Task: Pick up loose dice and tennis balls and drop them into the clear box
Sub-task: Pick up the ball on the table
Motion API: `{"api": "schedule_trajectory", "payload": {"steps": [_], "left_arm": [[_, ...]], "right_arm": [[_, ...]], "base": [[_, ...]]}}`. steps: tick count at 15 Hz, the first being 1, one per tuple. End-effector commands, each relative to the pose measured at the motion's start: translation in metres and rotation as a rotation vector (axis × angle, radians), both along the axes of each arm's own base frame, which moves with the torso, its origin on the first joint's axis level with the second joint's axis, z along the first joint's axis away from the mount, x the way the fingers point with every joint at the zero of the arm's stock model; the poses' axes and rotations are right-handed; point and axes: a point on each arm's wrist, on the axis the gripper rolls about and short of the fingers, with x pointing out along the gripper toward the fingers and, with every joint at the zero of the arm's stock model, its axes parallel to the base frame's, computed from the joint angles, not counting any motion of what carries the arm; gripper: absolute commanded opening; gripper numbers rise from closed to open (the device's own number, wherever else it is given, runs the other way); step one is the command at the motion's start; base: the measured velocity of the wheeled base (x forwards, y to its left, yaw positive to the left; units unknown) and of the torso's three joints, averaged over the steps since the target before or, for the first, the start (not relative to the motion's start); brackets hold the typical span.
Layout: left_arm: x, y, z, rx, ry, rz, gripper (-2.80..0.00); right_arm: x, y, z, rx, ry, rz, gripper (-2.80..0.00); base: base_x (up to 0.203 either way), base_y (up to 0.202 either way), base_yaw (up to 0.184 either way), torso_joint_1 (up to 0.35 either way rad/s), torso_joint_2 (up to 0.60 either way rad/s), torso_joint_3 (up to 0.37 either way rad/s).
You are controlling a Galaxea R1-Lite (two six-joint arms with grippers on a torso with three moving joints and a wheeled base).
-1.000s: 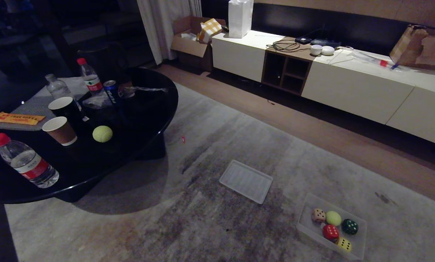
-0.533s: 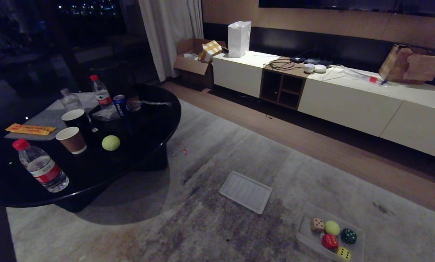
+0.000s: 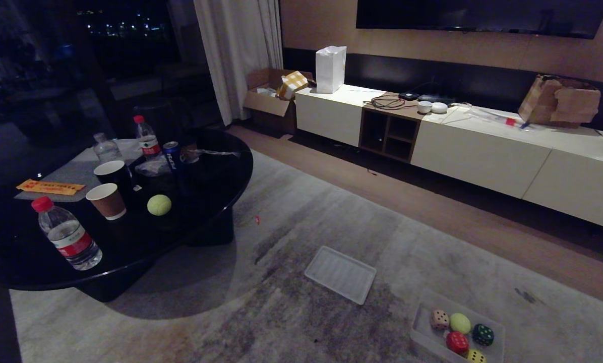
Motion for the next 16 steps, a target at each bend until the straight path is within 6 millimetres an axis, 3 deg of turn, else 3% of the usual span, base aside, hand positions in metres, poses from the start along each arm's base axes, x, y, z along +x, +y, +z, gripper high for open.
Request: {"api": "schedule_trajectory", "payload": {"steps": [1, 4, 16], "left_arm": [[0.0002, 0.0000, -0.0004, 0.001, 0.003, 0.001, -2.80], [0.0002, 0.0000, -0.0004, 0.002, 0.003, 0.001, -2.80], [0.0002, 0.0000, -0.0004, 0.001, 0.003, 0.001, -2.80]], "right_arm": [[0.0002, 0.0000, 0.0000, 0.001, 0.003, -0.002, -2.80], [0.0002, 0.0000, -0.0001, 0.001, 0.003, -0.002, -2.80], [0.0003, 0.0000, -0.0004, 0.001, 0.004, -0.002, -2.80]], "base": [[0.000, 0.000, 0.000, 0.000, 0.00, 0.000], [0.000, 0.000, 0.030, 0.000, 0.00, 0.002], [0.000, -0.008, 0.162, 0.002, 0.00, 0.004]]}}
